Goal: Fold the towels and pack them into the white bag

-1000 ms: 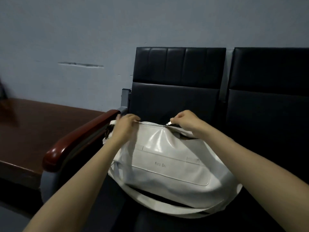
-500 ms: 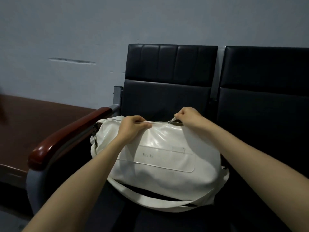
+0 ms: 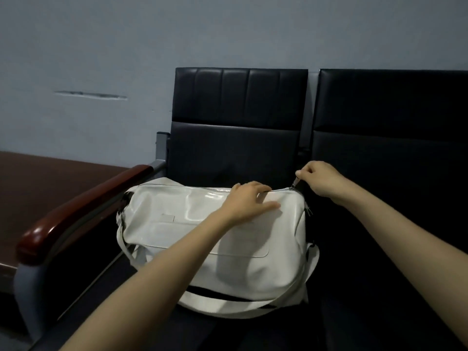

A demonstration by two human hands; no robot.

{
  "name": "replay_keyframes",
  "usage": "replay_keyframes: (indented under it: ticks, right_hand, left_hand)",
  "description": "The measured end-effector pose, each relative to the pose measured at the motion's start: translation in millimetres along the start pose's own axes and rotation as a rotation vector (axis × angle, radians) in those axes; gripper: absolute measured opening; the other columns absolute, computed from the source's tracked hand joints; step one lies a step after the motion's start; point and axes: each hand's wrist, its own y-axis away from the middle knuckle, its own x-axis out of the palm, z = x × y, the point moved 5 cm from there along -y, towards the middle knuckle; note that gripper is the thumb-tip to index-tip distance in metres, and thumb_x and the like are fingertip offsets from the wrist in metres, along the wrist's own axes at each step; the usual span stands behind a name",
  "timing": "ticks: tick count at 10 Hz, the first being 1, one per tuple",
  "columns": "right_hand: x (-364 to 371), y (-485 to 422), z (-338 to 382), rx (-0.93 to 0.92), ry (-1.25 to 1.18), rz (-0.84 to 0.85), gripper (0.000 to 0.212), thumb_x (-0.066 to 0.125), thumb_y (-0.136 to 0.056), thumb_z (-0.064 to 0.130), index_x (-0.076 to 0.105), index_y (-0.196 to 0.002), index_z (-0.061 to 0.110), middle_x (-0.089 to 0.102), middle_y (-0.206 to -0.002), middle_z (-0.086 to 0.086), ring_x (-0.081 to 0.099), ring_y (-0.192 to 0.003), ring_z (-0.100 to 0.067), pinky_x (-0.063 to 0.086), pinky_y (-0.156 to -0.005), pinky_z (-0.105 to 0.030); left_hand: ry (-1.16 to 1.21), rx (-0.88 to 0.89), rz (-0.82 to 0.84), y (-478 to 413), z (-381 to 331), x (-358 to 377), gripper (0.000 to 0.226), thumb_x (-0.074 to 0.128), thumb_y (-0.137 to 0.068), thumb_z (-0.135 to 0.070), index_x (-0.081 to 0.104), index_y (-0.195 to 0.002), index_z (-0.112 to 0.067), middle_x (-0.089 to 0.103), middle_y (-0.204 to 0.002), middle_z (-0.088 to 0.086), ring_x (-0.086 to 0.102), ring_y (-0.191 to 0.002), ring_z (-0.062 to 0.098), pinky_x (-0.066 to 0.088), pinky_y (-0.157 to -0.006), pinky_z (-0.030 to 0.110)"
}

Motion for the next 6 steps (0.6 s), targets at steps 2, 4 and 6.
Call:
replay_keyframes:
  ticks: [2, 4, 6]
  right_hand:
    - [-2, 3, -13, -0.03, -0.035, -0.001, 0.037, 0.051, -0.099, 0.024, 0.063, -0.106, -0.01, 0.063, -0.113, -0.026, 0.06, -0.091, -0.033, 0.04, -0.07, -0.032]
    - [-4, 0, -32, 0.003, -0.154, -0.012, 0.034, 0.054, -0.097, 0.024, 0.064, -0.097, -0.009, 0.057, -0.084, -0.021, 0.048, -0.075, -0.02, 0.038, -0.066, -0.03]
    - [28, 10, -98, 0.278, -0.676, 0.119, 0.024, 0.054, -0.098, 0.017, 0.057, -0.074, 0.015, 0.049, -0.073, 0.0, 0.045, -0.069, -0.01, 0.042, -0.067, -0.026]
  left_hand:
    - [0.185, -0.138, -0.167, -5, 3, 1, 0.031, 0.083, -0.067, -0.037, 0.072, -0.092, -0.022, 0.064, -0.088, -0.005, 0.058, -0.089, 0.014, 0.041, -0.077, 0.027]
    - [0.374, -0.221, -0.213, -4, 10, -10, 0.023, 0.088, -0.062, -0.023, 0.067, -0.068, -0.017, 0.06, -0.062, -0.01, 0.053, -0.062, 0.003, 0.038, -0.054, 0.012]
    - [0.368, -0.218, -0.158, -8, 10, 0, 0.023, 0.087, -0.064, -0.028, 0.068, -0.071, -0.018, 0.061, -0.066, -0.008, 0.054, -0.067, 0.007, 0.04, -0.059, 0.018]
